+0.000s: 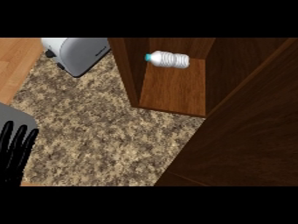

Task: Pick up the bottled water, place it into the cabinet and close the cabinet

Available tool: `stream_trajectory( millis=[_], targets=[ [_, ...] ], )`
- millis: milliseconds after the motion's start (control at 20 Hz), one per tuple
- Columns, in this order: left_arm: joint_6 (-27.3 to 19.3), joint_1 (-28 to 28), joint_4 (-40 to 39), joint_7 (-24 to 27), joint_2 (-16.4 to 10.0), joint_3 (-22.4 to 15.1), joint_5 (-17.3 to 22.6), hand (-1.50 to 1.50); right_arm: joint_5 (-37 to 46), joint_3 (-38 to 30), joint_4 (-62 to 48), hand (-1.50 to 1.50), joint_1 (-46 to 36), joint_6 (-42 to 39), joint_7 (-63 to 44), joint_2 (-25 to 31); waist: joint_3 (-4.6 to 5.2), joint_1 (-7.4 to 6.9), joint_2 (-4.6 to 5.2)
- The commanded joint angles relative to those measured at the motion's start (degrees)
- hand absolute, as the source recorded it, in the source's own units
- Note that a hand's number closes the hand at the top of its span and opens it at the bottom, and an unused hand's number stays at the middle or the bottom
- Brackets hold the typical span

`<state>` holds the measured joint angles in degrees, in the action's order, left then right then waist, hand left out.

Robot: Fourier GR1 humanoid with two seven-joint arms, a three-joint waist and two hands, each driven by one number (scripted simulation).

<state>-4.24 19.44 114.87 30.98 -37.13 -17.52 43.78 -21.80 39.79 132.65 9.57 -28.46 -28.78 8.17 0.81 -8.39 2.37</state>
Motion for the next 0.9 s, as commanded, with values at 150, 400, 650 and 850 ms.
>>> stream_trajectory(
  millis=[150, 400, 650, 850],
  targets=[
    [0.2, 1.3, -1.1, 0.4, -0.4, 1.4, 0.3, -1.5, 2.6, -9.0, -5.8, 1.5, -1.4, 14.4, 2.6, -7.8, -0.18, 2.45, 0.0],
    [0.7, 1.1, -0.4, 0.6, 0.1, 2.0, 1.6, -1.5, 2.2, -11.9, -8.9, 1.5, -3.8, 19.0, 4.6, -7.8, -0.2, 2.1, -0.18],
    [2.5, 1.1, -0.3, -0.2, -0.6, 1.4, 2.0, -1.5, 0.1, -18.2, -17.9, 1.5, -14.1, 26.3, 5.8, -8.0, -0.41, 0.24, -0.2],
    [3.0, 0.6, -0.7, -0.5, -0.8, 2.1, 2.6, -1.5, -0.6, -21.0, -28.2, 1.5, -26.8, 34.6, 5.6, -8.1, -0.5, -0.62, -0.28]
  ],
)
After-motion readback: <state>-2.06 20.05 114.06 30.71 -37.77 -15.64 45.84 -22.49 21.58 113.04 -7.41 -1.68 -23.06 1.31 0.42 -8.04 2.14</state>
